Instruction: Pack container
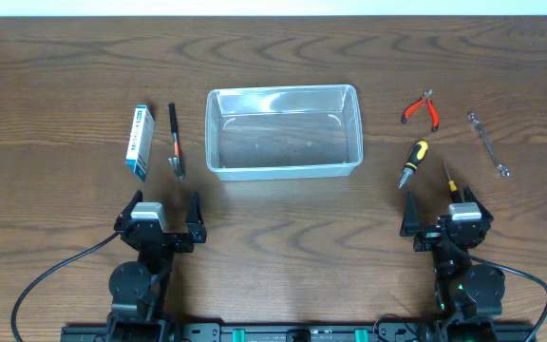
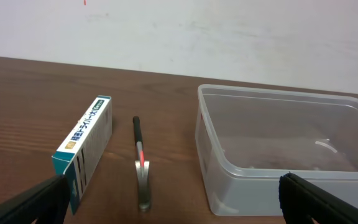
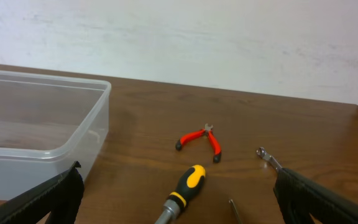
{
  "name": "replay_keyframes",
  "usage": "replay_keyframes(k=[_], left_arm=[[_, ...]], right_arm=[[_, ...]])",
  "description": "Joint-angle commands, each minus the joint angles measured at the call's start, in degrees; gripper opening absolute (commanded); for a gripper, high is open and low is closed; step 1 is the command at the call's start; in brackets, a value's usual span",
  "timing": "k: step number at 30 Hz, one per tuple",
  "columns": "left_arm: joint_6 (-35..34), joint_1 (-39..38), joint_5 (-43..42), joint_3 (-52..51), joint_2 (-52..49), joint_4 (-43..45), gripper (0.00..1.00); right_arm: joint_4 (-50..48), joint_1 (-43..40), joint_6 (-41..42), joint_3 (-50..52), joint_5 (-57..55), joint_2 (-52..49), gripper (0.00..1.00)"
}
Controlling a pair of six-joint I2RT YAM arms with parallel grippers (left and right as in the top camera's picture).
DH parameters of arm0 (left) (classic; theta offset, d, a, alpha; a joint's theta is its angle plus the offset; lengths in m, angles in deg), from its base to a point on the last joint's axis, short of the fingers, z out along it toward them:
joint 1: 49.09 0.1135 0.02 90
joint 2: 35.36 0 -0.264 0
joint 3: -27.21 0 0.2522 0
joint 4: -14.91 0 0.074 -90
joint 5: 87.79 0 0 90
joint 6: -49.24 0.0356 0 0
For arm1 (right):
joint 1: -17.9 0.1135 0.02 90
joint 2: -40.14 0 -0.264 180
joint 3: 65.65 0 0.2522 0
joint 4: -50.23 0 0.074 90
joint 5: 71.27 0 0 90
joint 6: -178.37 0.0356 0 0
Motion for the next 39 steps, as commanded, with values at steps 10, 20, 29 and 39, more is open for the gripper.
replay_keyframes(k=[10,20,29,39], left_arm=[[-0.11,0.24,0.24,-0.61,-0.24,-2.56,0.98],[-0.07,0.24,0.92,-0.61,-0.24,-2.1,0.98],[-3.3,0.24,2.23,11.72,-2.01,-15.17,0.98],[-3.3,0.24,2.58,43.47,-27.63,-44.46,0.98]], right_arm=[[0.28,0.17,0.52,0.09,0.22,0.35,0.99],[-0.26,0.17,4.2,0.09,1.53,0.35,0.99],[4.55,0.15,15.06,-7.67,5.97,-1.92,0.99],[34.97,0.15,9.68,-45.09,2.71,-34.03,0.99]])
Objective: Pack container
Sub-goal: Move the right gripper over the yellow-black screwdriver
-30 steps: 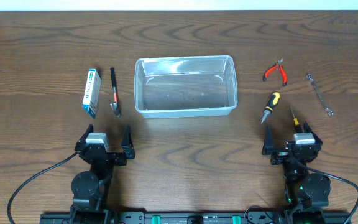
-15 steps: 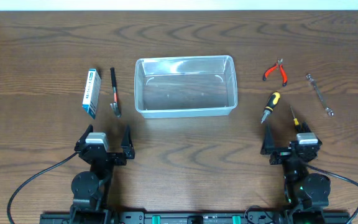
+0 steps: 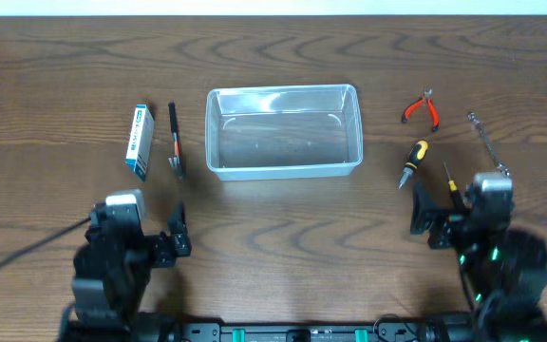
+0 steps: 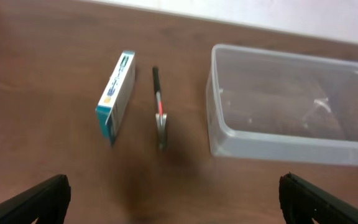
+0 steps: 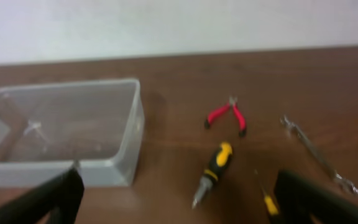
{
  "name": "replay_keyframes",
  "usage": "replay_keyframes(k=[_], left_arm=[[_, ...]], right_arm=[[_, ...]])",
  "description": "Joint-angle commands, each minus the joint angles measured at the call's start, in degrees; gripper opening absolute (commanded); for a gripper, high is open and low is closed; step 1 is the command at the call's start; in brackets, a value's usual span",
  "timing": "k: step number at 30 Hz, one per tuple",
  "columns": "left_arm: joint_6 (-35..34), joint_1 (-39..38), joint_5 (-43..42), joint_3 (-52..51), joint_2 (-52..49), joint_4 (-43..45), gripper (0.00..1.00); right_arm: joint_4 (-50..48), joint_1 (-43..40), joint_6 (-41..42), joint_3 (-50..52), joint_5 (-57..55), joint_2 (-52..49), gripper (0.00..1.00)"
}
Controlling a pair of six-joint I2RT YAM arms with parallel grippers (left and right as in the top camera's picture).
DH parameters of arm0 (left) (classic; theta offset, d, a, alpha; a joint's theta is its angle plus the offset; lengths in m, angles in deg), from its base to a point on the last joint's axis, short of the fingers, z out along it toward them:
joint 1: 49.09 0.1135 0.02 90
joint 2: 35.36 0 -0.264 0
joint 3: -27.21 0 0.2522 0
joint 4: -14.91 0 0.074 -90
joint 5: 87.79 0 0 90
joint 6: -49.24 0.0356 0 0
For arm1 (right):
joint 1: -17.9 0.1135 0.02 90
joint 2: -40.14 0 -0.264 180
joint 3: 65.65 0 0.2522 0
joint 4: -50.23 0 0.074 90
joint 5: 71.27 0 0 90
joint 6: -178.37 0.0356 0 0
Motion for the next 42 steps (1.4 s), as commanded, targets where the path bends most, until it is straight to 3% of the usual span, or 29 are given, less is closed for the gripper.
replay_keyframes(k=[1,7,11,16,22,32,42], left_arm=[[-0.46,0.24,0.61,8.92,-9.77,-6.08,0.98],[-0.46,0.24,0.61,19.39,-22.51,-16.06,0.98],[-0.48,0.24,0.61,19.71,-26.05,-17.42,0.98],[-0.48,0.24,0.61,19.71,-26.88,-17.64,0.98],[-0.48,0.24,0.63,19.71,-26.8,-17.66,0.98],[-0.46,0.24,0.66,19.71,-26.8,-17.64,0.98],[-0.46,0.24,0.66,19.71,-26.82,-17.62,0.98]], right_arm=[[9.94,0.17,-0.9,-14.56,-1.79,-12.92,0.99],[36.65,0.17,0.9,-42.75,-3.98,-36.94,0.99],[43.6,0.17,-0.26,-52.76,4.33,-46.71,0.99],[40.09,-1.57,13.14,-53.55,-1.75,-53.88,0.99],[38.53,-4.55,20.24,-53.51,-2.95,-65.64,0.99],[35.3,-4.98,19.26,-53.35,-2.75,-83.25,0.99],[29.66,-4.98,19.23,-53.24,-2.75,-91.38,0.99]])
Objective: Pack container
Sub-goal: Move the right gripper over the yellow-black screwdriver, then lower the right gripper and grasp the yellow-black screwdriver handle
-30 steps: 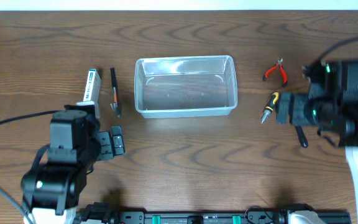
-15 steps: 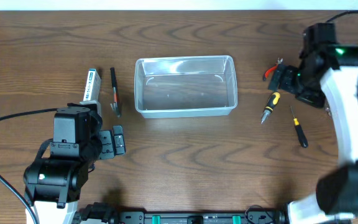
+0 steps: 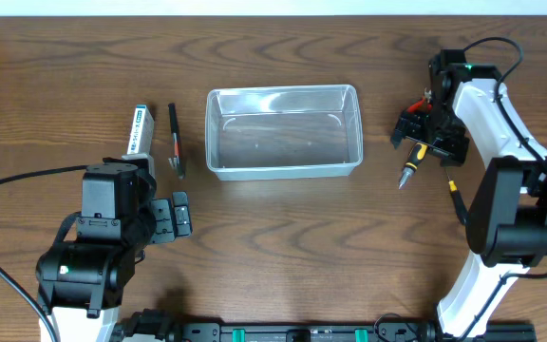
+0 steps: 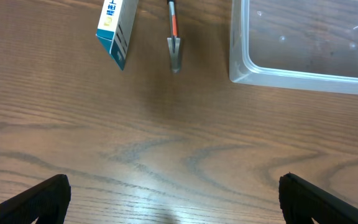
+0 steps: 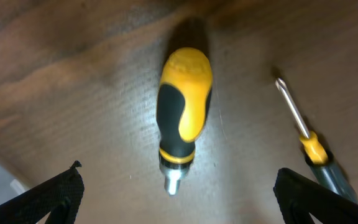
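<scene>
A clear plastic container [image 3: 283, 130] stands empty mid-table. Left of it lie a white-and-teal box [image 3: 139, 133] and a black tool with a red band [image 3: 174, 142]; in the left wrist view the box [image 4: 118, 28] and tool [image 4: 173, 34] sit ahead, beside the container [image 4: 303, 50]. My left gripper [image 3: 172, 217] [image 4: 173, 199] hangs open over bare wood in front of them. My right gripper [image 3: 432, 136] [image 5: 176, 199] is open directly above a stubby yellow-black screwdriver [image 5: 184, 112] [image 3: 411, 163], with nothing between its fingers.
A thin yellow-handled screwdriver [image 5: 306, 134] [image 3: 454, 195] lies just right of the stubby one. Red pliers [image 3: 414, 106] show partly under the right arm. The wrench is hidden by that arm. The table's back edge [image 3: 273, 15] runs behind the container.
The right arm has reached from the front edge to over the stubby screwdriver, camera pointing down at it. The left gripper has risen and tilted down over the wood before the box and tool.
Both arms rested low at the front edge with jaws open, facing the container and tools. Then both had lifted and tilted forward. Now the right gripper hovers over the stubby screwdriver and the left over the wood near the box. No object has moved.
</scene>
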{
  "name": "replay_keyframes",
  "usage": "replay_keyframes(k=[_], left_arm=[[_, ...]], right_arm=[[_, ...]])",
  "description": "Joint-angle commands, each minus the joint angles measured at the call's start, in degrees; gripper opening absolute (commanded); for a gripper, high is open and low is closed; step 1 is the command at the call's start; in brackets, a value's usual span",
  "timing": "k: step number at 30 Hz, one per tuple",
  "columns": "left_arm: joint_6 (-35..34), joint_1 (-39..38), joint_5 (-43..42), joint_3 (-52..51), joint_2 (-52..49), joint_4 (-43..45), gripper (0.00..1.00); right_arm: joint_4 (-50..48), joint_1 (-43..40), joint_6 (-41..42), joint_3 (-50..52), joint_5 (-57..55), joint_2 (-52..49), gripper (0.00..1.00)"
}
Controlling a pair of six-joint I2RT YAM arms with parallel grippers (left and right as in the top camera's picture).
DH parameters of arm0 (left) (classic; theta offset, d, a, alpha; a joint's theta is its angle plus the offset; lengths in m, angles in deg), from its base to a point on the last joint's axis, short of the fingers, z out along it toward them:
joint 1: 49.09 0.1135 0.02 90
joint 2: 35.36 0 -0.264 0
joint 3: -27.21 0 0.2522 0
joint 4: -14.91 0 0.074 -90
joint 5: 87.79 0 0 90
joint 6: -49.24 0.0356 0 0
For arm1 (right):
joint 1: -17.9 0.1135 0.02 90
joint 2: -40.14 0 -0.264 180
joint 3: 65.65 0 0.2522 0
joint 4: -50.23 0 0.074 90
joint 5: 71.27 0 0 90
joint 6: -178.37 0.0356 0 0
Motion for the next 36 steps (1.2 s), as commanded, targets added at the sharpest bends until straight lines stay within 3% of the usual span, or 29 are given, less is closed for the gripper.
replay_keyframes(k=[1,19,36], left_arm=[[-0.24,0.24,0.66,0.9,0.13,-0.15,0.98],[-0.22,0.24,0.68,0.9,0.13,0.28,0.98],[-0.24,0.24,0.68,0.9,0.13,0.26,0.98]], right_arm=[[-1.55,-0.35,0.24,-0.42,-0.59,-2.01,0.99],[-9.25,-0.31,-3.69,2.8,2.08,-5.07,0.99],[-16.31,-0.33,-4.28,12.17,5.25,-5.07,0.98]])
